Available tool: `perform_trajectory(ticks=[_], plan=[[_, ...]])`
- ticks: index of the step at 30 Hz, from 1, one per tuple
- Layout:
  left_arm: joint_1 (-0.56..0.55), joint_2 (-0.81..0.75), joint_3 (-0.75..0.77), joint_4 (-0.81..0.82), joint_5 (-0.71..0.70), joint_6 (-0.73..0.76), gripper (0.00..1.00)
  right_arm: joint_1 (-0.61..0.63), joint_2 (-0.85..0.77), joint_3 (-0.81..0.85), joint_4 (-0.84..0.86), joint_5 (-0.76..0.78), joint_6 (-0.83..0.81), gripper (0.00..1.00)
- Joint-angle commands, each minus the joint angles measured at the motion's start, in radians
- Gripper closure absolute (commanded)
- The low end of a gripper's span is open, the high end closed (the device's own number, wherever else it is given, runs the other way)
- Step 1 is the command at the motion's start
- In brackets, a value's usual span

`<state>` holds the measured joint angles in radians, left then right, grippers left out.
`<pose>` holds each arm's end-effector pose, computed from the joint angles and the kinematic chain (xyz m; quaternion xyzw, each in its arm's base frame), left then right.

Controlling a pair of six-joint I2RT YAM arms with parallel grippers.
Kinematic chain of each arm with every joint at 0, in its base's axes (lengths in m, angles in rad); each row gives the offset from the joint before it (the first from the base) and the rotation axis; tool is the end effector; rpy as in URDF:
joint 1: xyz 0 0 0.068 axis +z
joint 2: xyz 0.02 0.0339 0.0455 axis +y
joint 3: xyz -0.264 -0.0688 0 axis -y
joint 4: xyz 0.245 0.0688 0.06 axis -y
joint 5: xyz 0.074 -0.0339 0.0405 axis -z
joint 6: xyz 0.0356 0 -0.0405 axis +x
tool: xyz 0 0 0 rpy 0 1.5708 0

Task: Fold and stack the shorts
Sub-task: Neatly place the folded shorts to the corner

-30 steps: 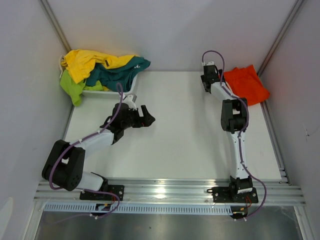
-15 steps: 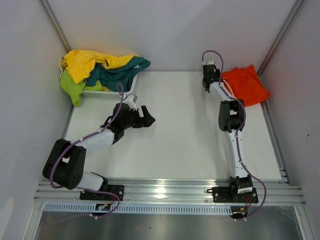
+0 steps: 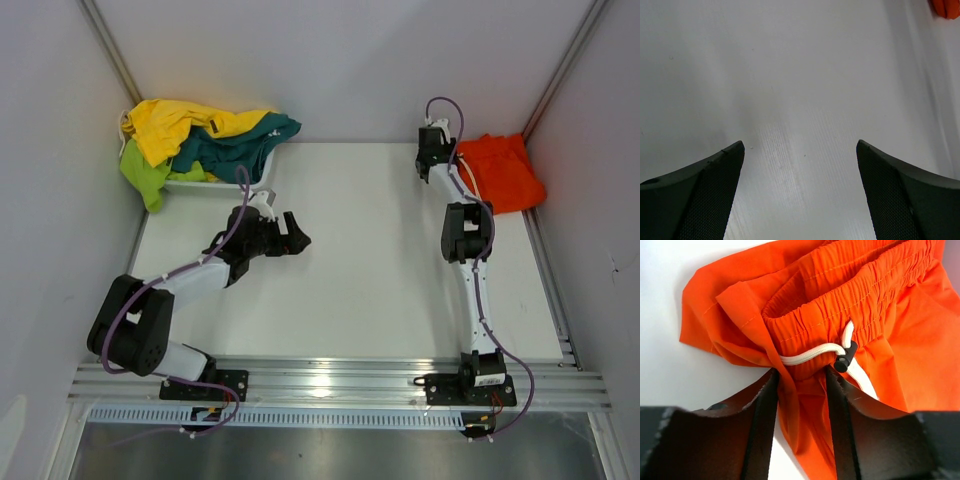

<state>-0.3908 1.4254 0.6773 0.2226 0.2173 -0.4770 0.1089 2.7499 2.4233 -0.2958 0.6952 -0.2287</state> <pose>0.2710 -0.1199 0.1975 0.0170 0.8629 -0.2939 0.4107 0.5966 0.0423 0.1334 0.0128 0.8507 -0.3282 0.4104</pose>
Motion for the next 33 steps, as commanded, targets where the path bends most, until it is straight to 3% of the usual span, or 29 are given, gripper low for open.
perform_trajectory(ticks=[1, 4, 5, 8, 12, 17, 19, 25, 30, 33], plan=[[-0.01, 0.003, 0.031, 0.024, 0.014, 0.023, 0.05, -0.032, 0.043, 0.098, -0.022, 0.02, 0.058, 0.55], [-0.01, -0.003, 0.031, 0.024, 0.011, 0.024, 0.05, -0.019, 0.018, 0.082, 0.029, -0.008, 0.039, 0.4], [-0.01, -0.003, 0.031, 0.023, 0.007, 0.026, 0.05, -0.012, 0.008, 0.079, 0.055, -0.008, 0.016, 0.21], [-0.01, -0.014, 0.027, 0.018, -0.001, 0.028, 0.05, 0.011, -0.037, 0.077, 0.073, -0.055, -0.003, 0.02], [-0.01, -0.042, 0.021, 0.009, -0.018, 0.026, 0.04, 0.026, -0.175, 0.017, 0.075, -0.178, 0.044, 0.0], [-0.005, -0.1, 0.019, -0.023, -0.068, 0.018, 0.01, 0.044, -0.439, -0.246, 0.129, -0.409, 0.12, 0.01], [0.003, -0.115, 0.015, -0.026, -0.079, 0.011, 0.01, 0.058, -0.559, -0.335, 0.139, -0.422, 0.144, 0.01], [0.027, -0.206, -0.036, -0.037, -0.176, -0.026, 0.01, 0.078, -0.816, -0.521, 0.024, -0.586, 0.327, 0.0], [0.059, -0.243, 0.019, -0.101, -0.252, -0.032, 0.01, 0.084, -1.062, -1.011, 0.228, -0.736, 0.505, 0.0], [0.104, -0.214, 0.1, -0.191, -0.302, -0.06, 0.01, 0.119, -1.168, -1.2, 0.334, -0.784, 0.569, 0.01]])
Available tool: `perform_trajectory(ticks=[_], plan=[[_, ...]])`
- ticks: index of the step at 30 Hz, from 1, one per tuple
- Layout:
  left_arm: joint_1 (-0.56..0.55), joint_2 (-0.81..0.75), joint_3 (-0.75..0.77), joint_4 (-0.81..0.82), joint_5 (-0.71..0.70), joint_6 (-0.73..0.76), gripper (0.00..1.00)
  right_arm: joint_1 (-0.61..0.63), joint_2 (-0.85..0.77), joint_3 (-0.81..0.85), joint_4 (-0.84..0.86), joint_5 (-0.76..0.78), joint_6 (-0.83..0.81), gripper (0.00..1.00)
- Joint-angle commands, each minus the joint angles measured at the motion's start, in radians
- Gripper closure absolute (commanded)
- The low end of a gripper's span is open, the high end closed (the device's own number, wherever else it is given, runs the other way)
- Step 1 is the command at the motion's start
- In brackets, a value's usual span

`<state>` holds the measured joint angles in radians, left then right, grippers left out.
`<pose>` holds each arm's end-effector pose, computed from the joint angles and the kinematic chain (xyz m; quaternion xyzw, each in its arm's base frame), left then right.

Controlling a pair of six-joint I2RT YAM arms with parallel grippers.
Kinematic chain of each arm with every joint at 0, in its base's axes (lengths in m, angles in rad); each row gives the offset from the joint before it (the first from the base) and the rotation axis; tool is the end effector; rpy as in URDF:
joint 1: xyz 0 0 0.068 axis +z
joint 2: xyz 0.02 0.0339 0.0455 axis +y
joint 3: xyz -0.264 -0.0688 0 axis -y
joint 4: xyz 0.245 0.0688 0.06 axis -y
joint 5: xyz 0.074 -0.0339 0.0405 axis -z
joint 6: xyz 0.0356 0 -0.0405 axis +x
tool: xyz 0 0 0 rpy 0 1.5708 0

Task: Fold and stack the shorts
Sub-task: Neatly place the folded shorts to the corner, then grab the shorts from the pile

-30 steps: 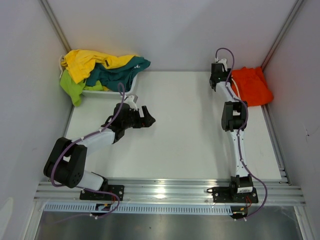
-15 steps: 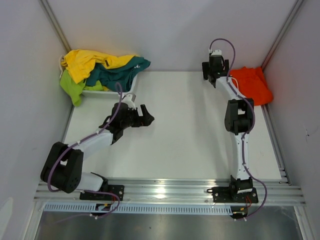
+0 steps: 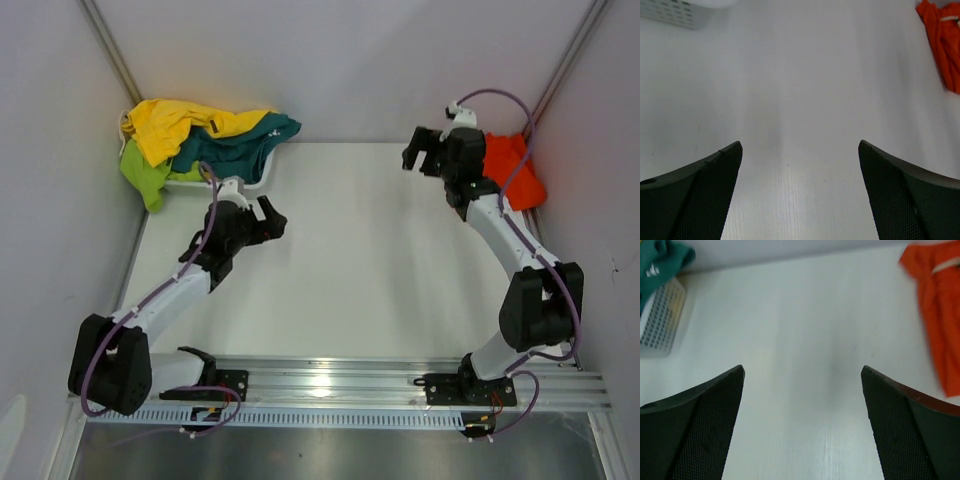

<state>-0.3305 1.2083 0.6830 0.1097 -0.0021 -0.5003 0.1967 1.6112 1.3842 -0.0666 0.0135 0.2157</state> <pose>0.2542 -0.0871 0.2451 -0.0716 0.8347 -0.2195 0.4999 0.3804 0.0753 0.3489 0.0117 0.8028 0.1167 0.5845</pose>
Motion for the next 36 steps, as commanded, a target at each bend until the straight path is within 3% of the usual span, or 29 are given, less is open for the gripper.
perform_trajectory(ticks=[1, 7, 12, 17, 23, 29, 36], plan=[[0.06, 0.034, 0.155, -0.091, -0.082, -0.047, 0.01, 0.074, -0.063, -0.189, 0.117, -0.08, 0.131, 0.0], [0.212, 0.135, 0.382, -0.174, -0.062, -0.116, 0.01, 0.239, -0.143, -0.324, 0.134, 0.061, 0.1, 0.01], [0.379, 0.269, 0.555, -0.226, -0.065, -0.22, 0.01, 0.3, -0.201, -0.392, 0.16, 0.059, 0.122, 0.01], [0.493, 0.344, 0.582, -0.116, -0.047, -0.332, 0.01, 0.333, -0.22, -0.43, 0.171, 0.065, 0.122, 0.01], [0.528, 0.404, 0.647, -0.163, -0.182, -0.385, 0.01, 0.342, -0.212, -0.441, 0.183, 0.032, 0.128, 0.01], [0.565, 0.453, 0.592, 0.038, -0.251, -0.463, 0.01, 0.348, -0.231, -0.465, 0.206, 0.025, 0.131, 0.01], [0.591, 0.614, 0.727, 0.12, -0.309, -0.452, 0.05, 0.348, -0.229, -0.476, 0.223, -0.001, 0.142, 0.0]])
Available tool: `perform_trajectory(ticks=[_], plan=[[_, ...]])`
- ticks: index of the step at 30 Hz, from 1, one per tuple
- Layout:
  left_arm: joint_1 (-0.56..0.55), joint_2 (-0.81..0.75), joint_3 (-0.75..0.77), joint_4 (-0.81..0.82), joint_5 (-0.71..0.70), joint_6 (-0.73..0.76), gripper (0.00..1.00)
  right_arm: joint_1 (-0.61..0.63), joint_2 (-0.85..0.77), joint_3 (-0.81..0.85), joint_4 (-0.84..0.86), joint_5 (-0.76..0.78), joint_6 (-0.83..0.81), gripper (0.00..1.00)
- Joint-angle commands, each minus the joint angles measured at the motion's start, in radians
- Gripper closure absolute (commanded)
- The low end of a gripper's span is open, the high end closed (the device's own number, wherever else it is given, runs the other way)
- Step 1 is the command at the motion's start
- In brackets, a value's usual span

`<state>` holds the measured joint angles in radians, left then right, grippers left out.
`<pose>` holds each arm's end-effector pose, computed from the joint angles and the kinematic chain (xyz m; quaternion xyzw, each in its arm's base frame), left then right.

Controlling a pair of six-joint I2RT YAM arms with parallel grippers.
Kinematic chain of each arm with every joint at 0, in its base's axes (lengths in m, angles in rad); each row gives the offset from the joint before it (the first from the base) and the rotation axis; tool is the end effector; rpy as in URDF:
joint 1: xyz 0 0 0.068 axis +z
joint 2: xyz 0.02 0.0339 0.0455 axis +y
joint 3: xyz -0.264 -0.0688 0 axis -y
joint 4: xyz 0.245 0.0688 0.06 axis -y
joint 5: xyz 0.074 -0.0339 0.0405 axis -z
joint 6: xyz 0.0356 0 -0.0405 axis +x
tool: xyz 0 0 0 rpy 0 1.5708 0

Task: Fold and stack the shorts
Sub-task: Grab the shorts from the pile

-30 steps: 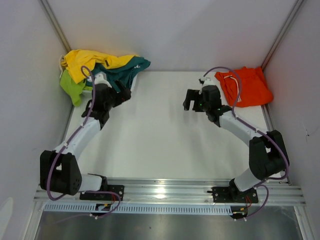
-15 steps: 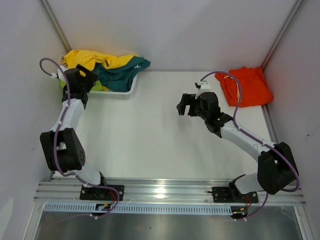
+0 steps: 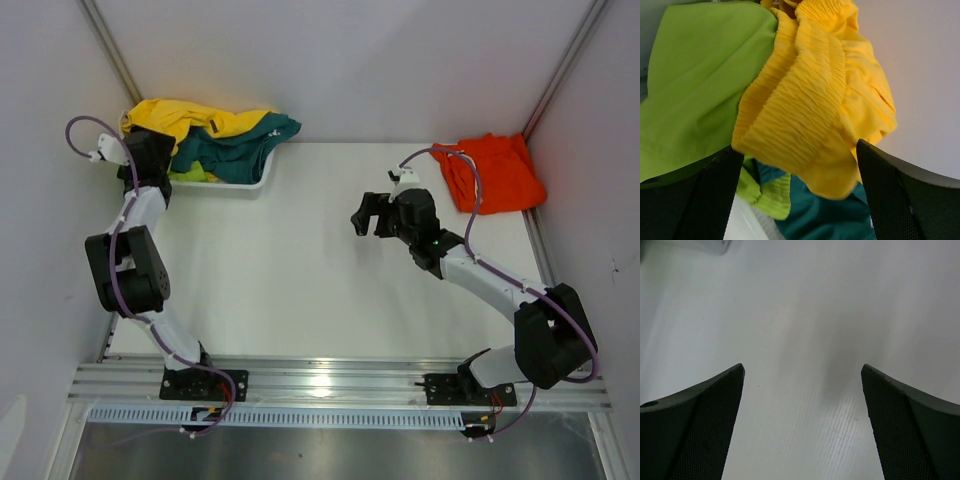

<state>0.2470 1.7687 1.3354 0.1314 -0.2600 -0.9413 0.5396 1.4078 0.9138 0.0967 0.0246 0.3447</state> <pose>0.4079 0.1123 0.2917 -0.5107 0.6187 -0.1018 0.5882 0.2770 0.1649 0.2683 -0.0742 0.8294 0.2276 0.5048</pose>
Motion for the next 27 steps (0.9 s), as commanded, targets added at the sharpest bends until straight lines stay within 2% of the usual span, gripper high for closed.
perform_trajectory(ticks=[1, 2, 4, 5, 6, 9, 15, 19, 21, 22, 24, 27], plan=[[0.014, 0.079, 0.099, 0.067, -0.053, -0.005, 0.06, 0.003, -0.024, -0.006, 0.06, -0.012, 0.014, 0.01], [0.015, 0.13, 0.179, 0.05, -0.047, -0.002, 0.08, 0.003, -0.02, -0.007, 0.061, -0.012, 0.017, 0.01], [0.017, 0.169, 0.231, 0.066, -0.033, 0.004, 0.26, 0.003, -0.023, -0.01, 0.069, -0.012, 0.022, 0.0], [0.018, 0.181, 0.223, 0.088, -0.028, 0.003, 0.38, 0.003, -0.024, -0.012, 0.075, -0.011, 0.023, 0.01], [0.018, 0.178, 0.222, 0.108, -0.027, 0.002, 0.62, 0.005, -0.024, -0.015, 0.078, -0.012, 0.023, 0.0], [0.018, 0.163, 0.237, 0.122, -0.019, 0.027, 1.0, 0.003, -0.023, -0.021, 0.078, -0.012, 0.025, 0.01], [0.0, 0.051, 0.229, 0.126, -0.024, 0.104, 1.0, 0.005, -0.001, -0.021, 0.084, -0.011, 0.031, 0.01], [-0.031, -0.076, 0.24, 0.123, -0.019, 0.176, 1.0, 0.014, 0.01, -0.026, 0.095, -0.011, 0.027, 0.01], [-0.043, -0.101, 0.272, 0.108, -0.025, 0.196, 0.98, 0.017, 0.025, -0.02, 0.09, -0.012, 0.025, 0.01], [-0.048, -0.104, 0.339, 0.065, -0.022, 0.199, 0.95, 0.019, 0.034, -0.015, 0.087, -0.012, 0.027, 0.0], [-0.048, -0.1, 0.389, 0.012, 0.013, 0.194, 1.0, 0.022, 0.057, -0.01, 0.087, -0.038, 0.025, 0.0], [-0.054, -0.136, 0.427, 0.0, 0.094, 0.168, 1.0, 0.028, 0.077, -0.01, 0.09, -0.032, 0.022, 0.01]])
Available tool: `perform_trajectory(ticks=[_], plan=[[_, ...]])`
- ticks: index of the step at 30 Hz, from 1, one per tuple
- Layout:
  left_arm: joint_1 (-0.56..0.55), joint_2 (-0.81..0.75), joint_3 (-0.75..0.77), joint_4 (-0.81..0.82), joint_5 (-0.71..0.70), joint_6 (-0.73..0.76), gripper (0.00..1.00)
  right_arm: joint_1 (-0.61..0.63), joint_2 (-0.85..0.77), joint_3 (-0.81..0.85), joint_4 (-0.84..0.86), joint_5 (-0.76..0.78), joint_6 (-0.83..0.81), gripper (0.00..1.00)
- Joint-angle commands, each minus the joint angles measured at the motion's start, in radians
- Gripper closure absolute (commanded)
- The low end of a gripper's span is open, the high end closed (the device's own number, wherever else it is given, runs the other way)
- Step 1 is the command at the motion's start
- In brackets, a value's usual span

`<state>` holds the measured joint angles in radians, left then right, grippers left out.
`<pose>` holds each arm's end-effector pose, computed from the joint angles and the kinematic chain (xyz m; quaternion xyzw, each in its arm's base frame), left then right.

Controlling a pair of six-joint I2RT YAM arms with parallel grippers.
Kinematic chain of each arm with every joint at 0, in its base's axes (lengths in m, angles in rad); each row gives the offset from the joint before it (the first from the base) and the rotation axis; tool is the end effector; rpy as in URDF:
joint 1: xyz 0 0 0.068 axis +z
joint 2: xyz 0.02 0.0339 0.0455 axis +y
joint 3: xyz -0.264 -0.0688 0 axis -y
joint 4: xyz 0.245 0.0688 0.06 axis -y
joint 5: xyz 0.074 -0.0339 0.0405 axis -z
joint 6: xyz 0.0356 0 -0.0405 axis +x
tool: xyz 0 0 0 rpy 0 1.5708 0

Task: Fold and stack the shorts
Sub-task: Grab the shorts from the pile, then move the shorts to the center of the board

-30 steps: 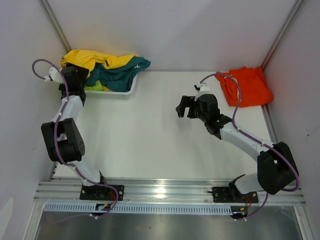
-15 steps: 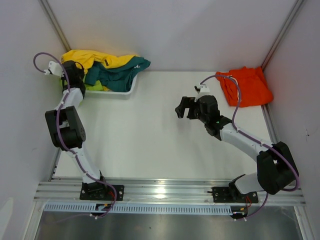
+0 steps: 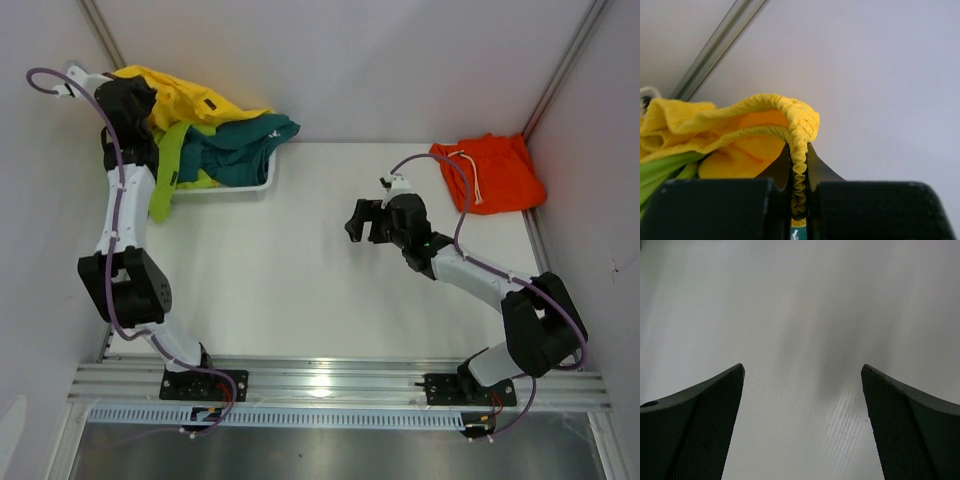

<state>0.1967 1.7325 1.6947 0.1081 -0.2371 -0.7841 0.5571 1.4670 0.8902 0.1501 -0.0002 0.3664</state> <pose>0.4082 0.0899 0.4324 -0.3952 0.5565 -0.1331 0.7186 0.2805 0.1748 0.2474 -0.0801 0.8370 0.2413 0.4846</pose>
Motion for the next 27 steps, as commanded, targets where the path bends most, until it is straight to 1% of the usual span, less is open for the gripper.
perform_trajectory(ticks=[1, 3, 6, 8, 9, 10, 11, 13, 16, 18, 20, 21, 22, 25, 27], plan=[[-0.02, -0.12, 0.054, 0.028, 0.077, 0.005, 1.0, 0.012, 0.021, 0.013, 0.039, -0.007, 0.0, 0.01], [-0.049, -0.198, 0.004, 0.053, 0.064, 0.016, 1.0, 0.012, 0.016, 0.009, 0.049, -0.003, 0.0, 0.0], [-0.123, -0.296, -0.044, 0.1, 0.048, 0.065, 1.0, 0.015, 0.0, -0.008, 0.08, -0.027, -0.004, 0.01], [-0.184, -0.335, -0.043, 0.117, 0.042, 0.138, 1.0, 0.018, -0.014, -0.031, 0.123, -0.061, -0.018, 0.01], [-0.204, -0.365, -0.029, 0.126, 0.033, 0.187, 1.0, 0.024, -0.028, -0.037, 0.132, -0.073, -0.023, 0.01], [-0.247, -0.375, -0.018, 0.125, 0.03, 0.207, 1.0, 0.026, -0.034, -0.04, 0.147, -0.084, -0.026, 0.01], [-0.256, -0.381, 0.015, 0.116, 0.025, 0.221, 1.0, 0.027, -0.039, -0.043, 0.151, -0.093, -0.029, 0.0], [-0.261, -0.38, 0.072, 0.094, 0.032, 0.239, 1.0, 0.032, -0.05, -0.043, 0.151, -0.098, -0.037, 0.01], [-0.261, -0.353, 0.212, 0.058, 0.031, 0.272, 1.0, 0.038, -0.057, -0.046, 0.163, -0.122, -0.041, 0.0], [-0.261, -0.35, 0.24, 0.056, 0.035, 0.279, 1.0, 0.041, -0.053, -0.042, 0.181, -0.205, -0.061, 0.02], [-0.261, -0.356, 0.272, 0.058, 0.041, 0.281, 1.0, 0.053, -0.002, -0.018, 0.178, -0.228, -0.057, 0.02], [-0.261, -0.363, 0.272, 0.065, 0.045, 0.276, 1.0, 0.058, 0.025, 0.03, 0.166, -0.253, -0.047, 0.03], [-0.261, -0.376, 0.273, 0.082, 0.056, 0.273, 1.0, 0.072, 0.088, 0.053, 0.16, -0.265, -0.038, 0.04], [-0.26, -0.402, 0.276, 0.12, 0.07, 0.263, 1.0, 0.121, 0.176, 0.117, 0.204, -0.311, -0.003, 0.07], [-0.261, -0.416, 0.284, 0.14, 0.071, 0.261, 1.0, 0.15, 0.268, 0.159, 0.235, -0.342, 0.022, 0.07]])
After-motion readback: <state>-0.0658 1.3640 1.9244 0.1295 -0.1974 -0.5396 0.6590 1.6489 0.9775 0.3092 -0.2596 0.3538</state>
